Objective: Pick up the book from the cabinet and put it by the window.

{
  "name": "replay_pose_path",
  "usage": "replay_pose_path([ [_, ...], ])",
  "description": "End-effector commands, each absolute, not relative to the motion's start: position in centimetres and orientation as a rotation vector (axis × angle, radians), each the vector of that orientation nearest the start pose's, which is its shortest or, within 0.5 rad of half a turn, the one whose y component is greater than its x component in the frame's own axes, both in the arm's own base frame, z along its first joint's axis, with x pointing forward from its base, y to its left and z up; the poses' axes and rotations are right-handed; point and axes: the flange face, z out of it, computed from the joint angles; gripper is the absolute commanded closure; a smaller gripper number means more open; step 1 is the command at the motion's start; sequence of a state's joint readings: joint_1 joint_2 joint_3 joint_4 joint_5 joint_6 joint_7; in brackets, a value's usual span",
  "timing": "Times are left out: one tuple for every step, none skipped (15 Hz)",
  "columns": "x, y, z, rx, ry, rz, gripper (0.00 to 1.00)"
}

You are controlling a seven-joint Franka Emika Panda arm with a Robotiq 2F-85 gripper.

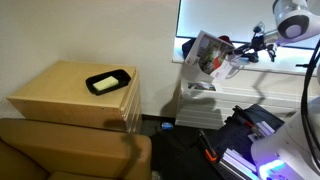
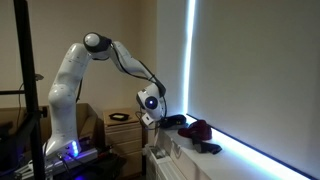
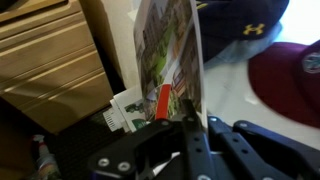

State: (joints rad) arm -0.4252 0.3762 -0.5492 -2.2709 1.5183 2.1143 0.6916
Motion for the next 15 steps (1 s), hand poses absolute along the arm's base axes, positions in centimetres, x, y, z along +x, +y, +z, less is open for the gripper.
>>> replay_pose_path([
  [23.4, -42.6, 22.9, -0.155, 2.134, 0.109, 0.99],
  [22.4, -43.3, 23.6, -0.108, 2.101, 0.079, 0.99],
  [24.7, -43.5, 22.6, -0.184, 2.167, 0.1, 0.98],
  [22.9, -44.0, 23.1, -0.14, 2.147, 0.083, 0.98],
  [21.8, -44.3, 23.4, -0.116, 2.134, 0.075, 0.98],
  [21.6, -44.3, 23.5, -0.11, 2.127, 0.073, 0.98],
  [21.8, -44.1, 23.5, -0.112, 2.124, 0.076, 0.99],
  [20.4, -45.3, 21.3, -0.116, 2.128, 0.084, 0.99],
  [20.9, -46.8, 21.0, -0.03, 2.126, 0.132, 0.99],
  [20.5, -48.1, 20.6, 0.066, 2.118, 0.173, 0.99],
  [20.8, -50.4, 20.6, 0.133, 2.109, 0.194, 0.99],
  [20.5, -52.3, 20.4, 0.209, 2.102, 0.218, 0.99],
  [20.2, -54.1, 20.2, 0.286, 2.092, 0.235, 0.99],
  [20.1, -56.1, 20.1, 0.363, 2.083, 0.252, 0.99],
  [19.6, -58.1, 19.7, 0.439, 2.071, 0.27, 0.99],
])
